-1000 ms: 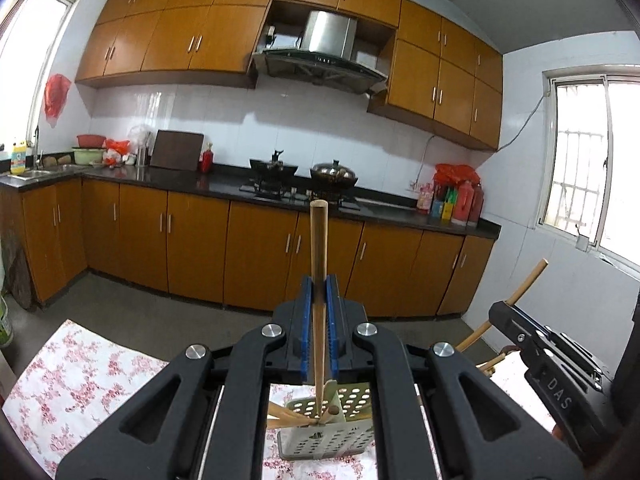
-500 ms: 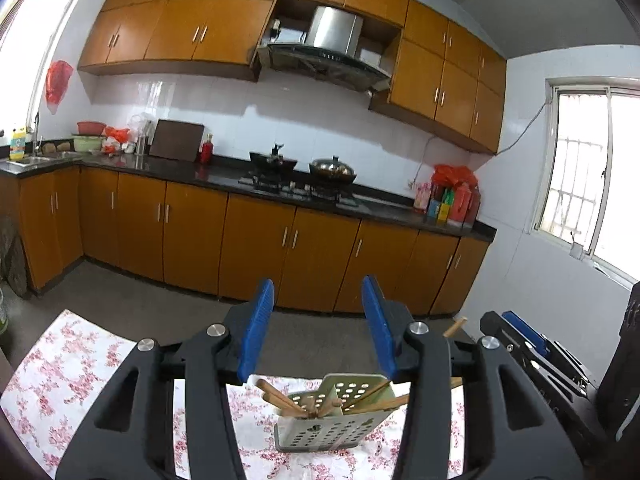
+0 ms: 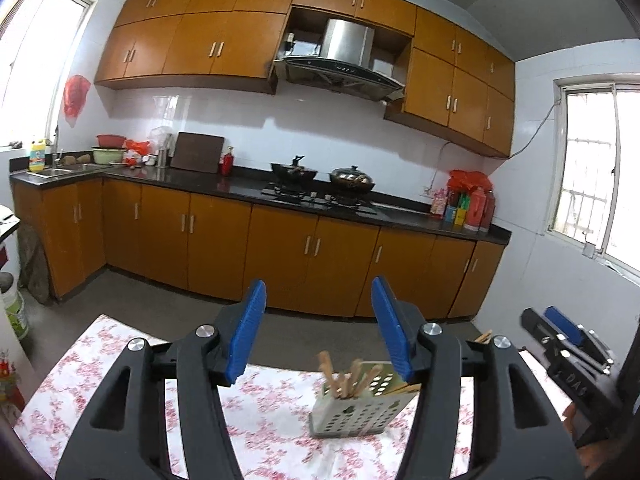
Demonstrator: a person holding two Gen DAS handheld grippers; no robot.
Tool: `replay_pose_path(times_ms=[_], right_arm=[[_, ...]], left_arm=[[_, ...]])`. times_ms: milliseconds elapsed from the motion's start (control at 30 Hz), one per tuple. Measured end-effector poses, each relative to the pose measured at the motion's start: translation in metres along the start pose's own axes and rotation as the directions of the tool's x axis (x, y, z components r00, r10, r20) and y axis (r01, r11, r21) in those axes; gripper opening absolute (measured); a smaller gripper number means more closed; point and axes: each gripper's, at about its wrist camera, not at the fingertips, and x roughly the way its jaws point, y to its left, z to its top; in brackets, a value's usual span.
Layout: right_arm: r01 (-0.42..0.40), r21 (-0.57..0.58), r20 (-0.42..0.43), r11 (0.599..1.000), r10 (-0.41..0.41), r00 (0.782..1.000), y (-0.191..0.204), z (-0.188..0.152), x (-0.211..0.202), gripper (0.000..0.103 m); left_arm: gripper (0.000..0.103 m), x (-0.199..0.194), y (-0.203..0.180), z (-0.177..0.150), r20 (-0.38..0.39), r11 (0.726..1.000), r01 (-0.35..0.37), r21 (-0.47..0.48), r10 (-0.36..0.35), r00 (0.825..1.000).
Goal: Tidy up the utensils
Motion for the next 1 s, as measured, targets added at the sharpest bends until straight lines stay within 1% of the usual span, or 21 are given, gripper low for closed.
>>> replay_pose_path(times_ms=[33,67,100,133,167,200,233,267,300,400,500,633,800,900,1000], right_arm=[[0.001,0.000,-0.002,1.000,-0.001,1.000,-0.001,0.000,-0.003,0.064],[0.005,-0.001,-0.003,1.000,-0.005,1.000,-0.001,-0.001,-0.006,0.069],[0.010,-0.003,-0.001,1.000,-0.010,1.000,-0.001,-0.002,-0.010,0.078],[0.016,-0.006,0.007,1.000,-0.016,1.000,0.000,-0.003,-0.015,0.083],[0.031,-0.015,0.025,0.999,-0.031,0.999,0.001,-0.004,-0.023,0.093],[0.043,-0.022,0.037,0.999,-0.042,0.998,0.001,-0.005,-0.029,0.099],[0.060,-0.035,0.057,0.998,-0.058,0.997,0.002,-0.007,-0.038,0.099],[0.066,-0.044,0.064,0.997,-0.063,0.996,0.003,-0.009,-0.043,0.099],[0.070,-0.054,0.067,0.996,-0.066,0.996,0.003,-0.010,-0.048,0.099],[0.084,-0.078,0.057,0.993,-0.079,0.995,0.007,-0.018,-0.061,0.099],[0.083,-0.093,0.036,0.992,-0.080,0.996,0.010,-0.028,-0.072,0.099],[0.072,-0.088,0.021,0.994,-0.070,0.997,0.014,-0.045,-0.088,0.099],[0.048,-0.064,-0.007,0.997,-0.048,0.999,0.016,-0.076,-0.106,0.099],[0.029,-0.044,-0.039,0.999,-0.030,0.999,0.019,-0.096,-0.111,0.099],[0.029,-0.060,-0.055,0.998,-0.032,0.998,0.024,-0.114,-0.113,0.099]], left_arm=[[0.060,-0.001,0.003,-0.001,-0.003,1.000,-0.005,-0.002,0.005,1.000],[0.062,-0.003,0.005,-0.003,-0.006,1.000,-0.011,-0.002,0.011,1.000],[0.065,-0.006,0.008,-0.005,-0.010,1.000,-0.018,0.000,0.018,1.000],[0.069,-0.009,0.010,-0.007,-0.009,1.000,-0.024,0.007,0.025,1.000],[0.072,-0.012,0.011,-0.009,-0.007,0.999,-0.029,0.014,0.029,1.000],[0.080,-0.017,0.012,-0.012,0.001,0.999,-0.036,0.031,0.036,0.999],[0.086,-0.021,0.012,-0.014,0.006,0.998,-0.038,0.043,0.038,0.999],[0.089,-0.026,0.012,-0.016,0.015,0.998,-0.038,0.058,0.037,0.999],[0.094,-0.032,0.012,-0.020,0.025,0.996,-0.038,0.078,0.037,0.999],[0.101,-0.044,0.012,-0.027,0.036,0.993,-0.031,0.111,0.027,0.999],[0.101,-0.056,0.012,-0.039,0.036,0.990,-0.030,0.136,0.026,0.999],[0.101,-0.070,0.013,-0.054,0.035,0.989,-0.032,0.143,0.027,0.999],[0.101,-0.087,0.018,-0.081,0.025,0.988,-0.049,0.144,0.045,0.999],[0.101,-0.094,0.020,-0.101,0.008,0.986,-0.060,0.153,0.059,0.998],[0.101,-0.100,0.019,-0.118,-0.003,0.984,-0.060,0.169,0.061,0.998]])
